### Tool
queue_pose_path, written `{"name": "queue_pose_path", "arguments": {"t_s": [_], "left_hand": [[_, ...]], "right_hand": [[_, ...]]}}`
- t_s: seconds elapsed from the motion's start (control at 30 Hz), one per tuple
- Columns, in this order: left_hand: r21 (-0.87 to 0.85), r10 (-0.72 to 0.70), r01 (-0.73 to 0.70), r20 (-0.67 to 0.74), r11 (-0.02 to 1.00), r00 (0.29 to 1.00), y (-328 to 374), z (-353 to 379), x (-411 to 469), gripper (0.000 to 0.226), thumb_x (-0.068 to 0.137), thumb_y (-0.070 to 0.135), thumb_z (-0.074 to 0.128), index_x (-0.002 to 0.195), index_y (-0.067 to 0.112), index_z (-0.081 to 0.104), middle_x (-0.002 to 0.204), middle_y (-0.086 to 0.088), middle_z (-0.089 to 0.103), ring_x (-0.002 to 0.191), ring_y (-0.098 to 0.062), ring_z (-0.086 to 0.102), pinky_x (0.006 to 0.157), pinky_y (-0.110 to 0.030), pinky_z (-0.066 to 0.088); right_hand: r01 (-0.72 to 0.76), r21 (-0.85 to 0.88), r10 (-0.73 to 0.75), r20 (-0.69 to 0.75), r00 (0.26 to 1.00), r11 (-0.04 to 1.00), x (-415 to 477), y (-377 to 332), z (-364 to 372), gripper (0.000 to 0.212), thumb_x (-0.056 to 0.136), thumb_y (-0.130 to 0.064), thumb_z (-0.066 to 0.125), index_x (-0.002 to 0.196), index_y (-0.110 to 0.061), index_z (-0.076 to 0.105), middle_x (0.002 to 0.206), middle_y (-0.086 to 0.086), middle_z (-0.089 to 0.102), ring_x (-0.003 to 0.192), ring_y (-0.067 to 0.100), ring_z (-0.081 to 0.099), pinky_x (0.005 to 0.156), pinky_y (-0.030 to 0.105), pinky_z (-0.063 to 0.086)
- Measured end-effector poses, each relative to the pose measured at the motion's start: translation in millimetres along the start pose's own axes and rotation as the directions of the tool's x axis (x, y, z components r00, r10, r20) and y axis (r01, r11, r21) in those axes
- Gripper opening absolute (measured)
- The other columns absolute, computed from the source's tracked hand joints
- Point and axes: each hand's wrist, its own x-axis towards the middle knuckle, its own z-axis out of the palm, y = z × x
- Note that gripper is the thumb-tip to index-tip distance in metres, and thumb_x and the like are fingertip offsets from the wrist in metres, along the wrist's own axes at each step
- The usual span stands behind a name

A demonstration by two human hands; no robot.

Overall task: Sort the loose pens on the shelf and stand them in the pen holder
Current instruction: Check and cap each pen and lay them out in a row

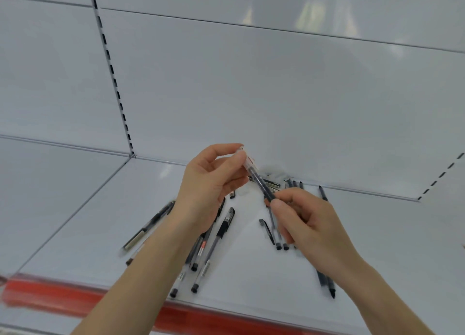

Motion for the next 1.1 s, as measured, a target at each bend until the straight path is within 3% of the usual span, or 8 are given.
{"name": "queue_pose_path", "arguments": {"t_s": [0.27,0.4,0.57,0.63,0.73,0.9,1.0,1.1], "left_hand": [[0.01,0.01,-0.01,-0.026,1.0,1.0,-9.0,3.4,-3.5,0.008,0.083,0.008,0.062,0.088,0.013,0.065,0.071,-0.006,0.069,0.069,-0.019,0.065,0.066,-0.024,0.057],[0.073,-0.013,0.018,-0.074,0.997,0.997,-12.2,-1.6,1.2,0.005,0.084,0.007,0.061,0.086,0.012,0.063,0.062,0.0,0.069,0.058,-0.01,0.066,0.06,-0.021,0.056],[0.316,-0.01,0.033,-0.075,0.948,0.997,-21.5,-17.0,4.6,0.004,0.081,0.011,0.067,0.081,0.015,0.068,0.062,-0.002,0.069,0.057,-0.012,0.064,0.06,-0.023,0.054],[0.559,0.015,0.007,-0.035,0.829,0.999,-28.9,-22.8,2.6,0.002,0.08,0.015,0.069,0.081,0.017,0.068,0.06,-0.004,0.067,0.053,-0.01,0.06,0.058,-0.021,0.049],[0.86,0.021,-0.06,0.057,0.506,0.998,-39.2,-27.0,-0.1,0.009,0.078,0.028,0.069,0.084,0.022,0.067,0.064,0.003,0.062,0.06,-0.008,0.055,0.065,-0.021,0.046],[0.983,-0.046,-0.097,0.105,0.154,0.993,-44.8,-26.7,-1.7,0.023,0.083,0.035,0.06,0.1,0.02,0.065,0.081,0.006,0.058,0.086,-0.016,0.055,0.078,-0.026,0.043],[0.992,-0.083,-0.093,0.1,0.081,0.992,-47.5,-29.2,1.4,0.027,0.084,0.036,0.059,0.102,0.017,0.064,0.098,0.001,0.063,0.096,-0.017,0.056,0.08,-0.027,0.042],[0.994,-0.106,-0.091,0.097,0.065,0.99,-48.2,-28.3,4.8,0.029,0.083,0.038,0.06,0.101,0.016,0.064,0.095,0.001,0.062,0.095,-0.018,0.056,0.08,-0.027,0.043]], "right_hand": [[0.033,-0.027,-0.034,-0.031,0.999,0.999,0.2,8.4,6.4,0.018,0.09,-0.02,0.053,0.074,-0.012,0.058,0.041,-0.001,0.045,0.039,0.005,0.038,0.044,0.015,0.033],[-0.084,-0.037,0.087,0.091,0.992,0.996,11.4,7.9,-1.4,0.023,0.09,-0.026,0.051,0.078,-0.009,0.061,0.048,-0.001,0.06,0.039,0.008,0.045,0.042,0.015,0.036],[-0.094,-0.273,0.113,0.053,0.992,0.957,25.8,30.7,-13.2,0.025,0.091,-0.027,0.051,0.076,-0.011,0.061,0.065,-0.001,0.065,0.049,0.004,0.055,0.052,0.014,0.044],[-0.088,-0.378,0.11,0.039,0.993,0.922,29.4,41.1,-12.6,0.019,0.088,-0.029,0.056,0.074,-0.016,0.062,0.069,-0.002,0.065,0.06,0.009,0.058,0.063,0.023,0.05],[-0.075,-0.531,0.157,0.112,0.981,0.844,33.8,48.4,-3.6,0.015,0.084,-0.036,0.06,0.074,-0.024,0.06,0.072,-0.007,0.063,0.07,0.011,0.059,0.069,0.031,0.049],[-0.044,-0.738,0.232,0.155,0.96,0.673,36.1,50.1,10.7,0.028,0.085,-0.037,0.056,0.089,-0.009,0.062,0.085,-0.001,0.064,0.08,0.014,0.052,0.071,0.031,0.043],[-0.064,-0.742,0.246,0.137,0.96,0.667,37.3,52.4,13.4,0.025,0.086,-0.033,0.054,0.092,-0.009,0.062,0.094,0.0,0.065,0.09,0.018,0.057,0.075,0.033,0.046],[-0.072,-0.736,0.236,0.121,0.964,0.673,37.2,54.3,14.4,0.02,0.086,-0.027,0.052,0.09,-0.01,0.062,0.092,0.0,0.066,0.087,0.02,0.06,0.075,0.035,0.051]]}}
